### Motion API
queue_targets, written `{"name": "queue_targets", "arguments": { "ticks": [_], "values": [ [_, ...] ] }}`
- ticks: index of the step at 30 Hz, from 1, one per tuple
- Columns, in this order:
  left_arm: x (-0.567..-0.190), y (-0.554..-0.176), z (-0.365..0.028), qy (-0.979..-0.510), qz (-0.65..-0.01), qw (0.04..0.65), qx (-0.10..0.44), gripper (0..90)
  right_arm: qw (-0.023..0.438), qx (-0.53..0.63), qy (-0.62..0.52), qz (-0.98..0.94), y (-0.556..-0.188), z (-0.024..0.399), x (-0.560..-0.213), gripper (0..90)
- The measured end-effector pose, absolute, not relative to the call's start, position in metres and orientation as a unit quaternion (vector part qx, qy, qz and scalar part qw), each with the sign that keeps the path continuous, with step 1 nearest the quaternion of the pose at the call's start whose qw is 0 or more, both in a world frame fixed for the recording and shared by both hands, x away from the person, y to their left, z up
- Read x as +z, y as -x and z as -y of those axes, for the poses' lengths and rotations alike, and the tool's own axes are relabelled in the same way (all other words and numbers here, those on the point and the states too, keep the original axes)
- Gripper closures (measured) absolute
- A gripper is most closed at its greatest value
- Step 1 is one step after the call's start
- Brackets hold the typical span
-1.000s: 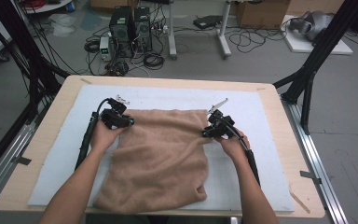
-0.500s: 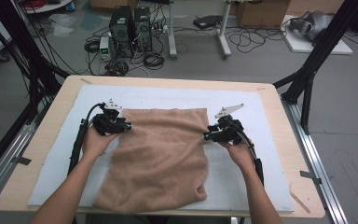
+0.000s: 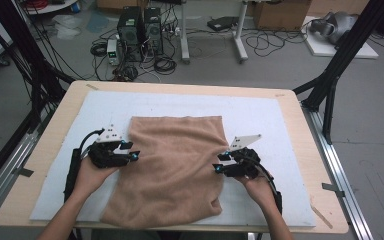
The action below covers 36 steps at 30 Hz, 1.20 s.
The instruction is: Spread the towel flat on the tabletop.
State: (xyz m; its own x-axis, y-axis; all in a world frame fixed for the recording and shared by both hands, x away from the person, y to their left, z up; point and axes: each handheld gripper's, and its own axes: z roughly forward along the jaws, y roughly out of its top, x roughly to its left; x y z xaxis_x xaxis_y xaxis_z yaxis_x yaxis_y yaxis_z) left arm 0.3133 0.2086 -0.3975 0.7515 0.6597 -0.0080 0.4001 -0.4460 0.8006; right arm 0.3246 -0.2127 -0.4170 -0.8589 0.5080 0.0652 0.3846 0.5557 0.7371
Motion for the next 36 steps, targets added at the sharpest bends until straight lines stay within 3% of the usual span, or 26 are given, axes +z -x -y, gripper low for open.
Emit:
{"name": "queue_targets", "arguments": {
  "ticks": [7, 10, 13, 15, 17, 31, 36],
  "values": [
    [-0.420, -0.280, -0.215, -0.846, -0.306, 0.413, 0.142, 50.6, 0.060, 0.399, -0.228, -0.886, -0.296, 0.206, -0.420, 54.3],
    [-0.434, -0.279, -0.212, -0.853, -0.307, 0.402, 0.131, 54.3, 0.055, 0.381, -0.214, -0.898, -0.290, 0.198, -0.427, 54.3],
    [-0.439, -0.282, -0.207, -0.855, -0.305, 0.395, 0.141, 67.4, 0.044, 0.369, -0.208, -0.905, -0.292, 0.190, -0.438, 63.4],
    [-0.438, -0.285, -0.207, -0.853, -0.309, 0.393, 0.150, 77.8, 0.042, 0.378, -0.209, -0.901, -0.293, 0.191, -0.439, 75.7],
    [-0.437, -0.288, -0.208, -0.849, -0.317, 0.396, 0.147, 81.9, 0.035, 0.384, -0.207, -0.899, -0.296, 0.193, -0.438, 83.1],
    [-0.406, -0.331, -0.212, -0.807, -0.378, 0.412, 0.194, 83.0, 0.089, 0.389, -0.228, -0.888, -0.318, 0.205, -0.405, 84.6],
    [-0.416, -0.352, -0.207, -0.804, -0.404, 0.396, 0.184, 81.0, 0.104, 0.367, -0.267, -0.885, -0.338, 0.211, -0.414, 84.3]
  ]
}}
